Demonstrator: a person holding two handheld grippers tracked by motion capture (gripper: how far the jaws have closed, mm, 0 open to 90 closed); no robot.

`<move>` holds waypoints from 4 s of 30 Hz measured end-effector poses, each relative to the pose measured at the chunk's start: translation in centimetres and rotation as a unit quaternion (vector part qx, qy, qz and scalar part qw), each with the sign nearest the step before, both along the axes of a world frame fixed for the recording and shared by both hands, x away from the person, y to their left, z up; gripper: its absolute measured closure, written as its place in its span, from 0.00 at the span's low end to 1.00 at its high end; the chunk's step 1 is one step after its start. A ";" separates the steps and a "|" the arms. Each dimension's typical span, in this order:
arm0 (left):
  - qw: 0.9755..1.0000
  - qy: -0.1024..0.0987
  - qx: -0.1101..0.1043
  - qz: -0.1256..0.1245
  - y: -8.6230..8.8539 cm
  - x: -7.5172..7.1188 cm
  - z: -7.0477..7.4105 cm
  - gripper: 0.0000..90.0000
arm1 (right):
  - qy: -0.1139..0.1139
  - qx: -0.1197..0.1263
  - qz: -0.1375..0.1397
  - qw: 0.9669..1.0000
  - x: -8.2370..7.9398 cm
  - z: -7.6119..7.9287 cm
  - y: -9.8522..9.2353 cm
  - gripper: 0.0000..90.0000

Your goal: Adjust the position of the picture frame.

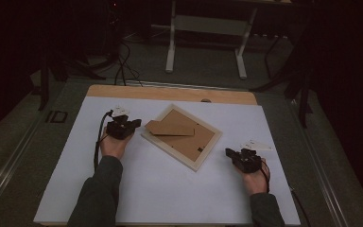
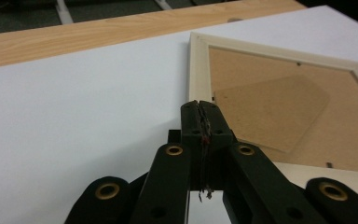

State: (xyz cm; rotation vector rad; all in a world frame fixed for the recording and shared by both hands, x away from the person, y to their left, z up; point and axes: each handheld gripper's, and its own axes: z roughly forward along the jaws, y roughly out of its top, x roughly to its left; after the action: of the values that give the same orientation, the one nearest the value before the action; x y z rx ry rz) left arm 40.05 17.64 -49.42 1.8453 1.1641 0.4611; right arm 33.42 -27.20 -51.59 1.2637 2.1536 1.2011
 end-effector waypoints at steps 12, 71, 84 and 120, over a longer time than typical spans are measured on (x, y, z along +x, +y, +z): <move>0.999 0.042 0.023 0.018 -0.9 1.8 -2.7 1.00 | 0.001 -0.008 0.010 1.000 0.0 0.0 0.6 1.00; 0.997 0.069 0.038 -0.027 -3.5 -0.9 -4.3 1.00 | 0.052 -0.021 0.002 0.998 1.0 -1.8 2.5 1.00; 0.997 0.073 0.035 -0.007 -3.5 -2.3 -4.2 1.00 | 0.069 -0.010 -0.011 0.997 1.5 -1.6 2.7 1.00; 0.996 0.087 0.001 0.008 -2.2 -7.1 -4.7 1.00 | 0.072 -0.015 0.018 0.997 2.6 -1.7 3.3 1.00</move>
State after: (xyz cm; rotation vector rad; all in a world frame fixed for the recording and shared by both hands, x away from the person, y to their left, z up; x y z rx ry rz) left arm 32.97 15.47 -54.16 1.9098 1.2947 0.3146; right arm 36.01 -23.92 -53.31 1.3420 2.2960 1.1189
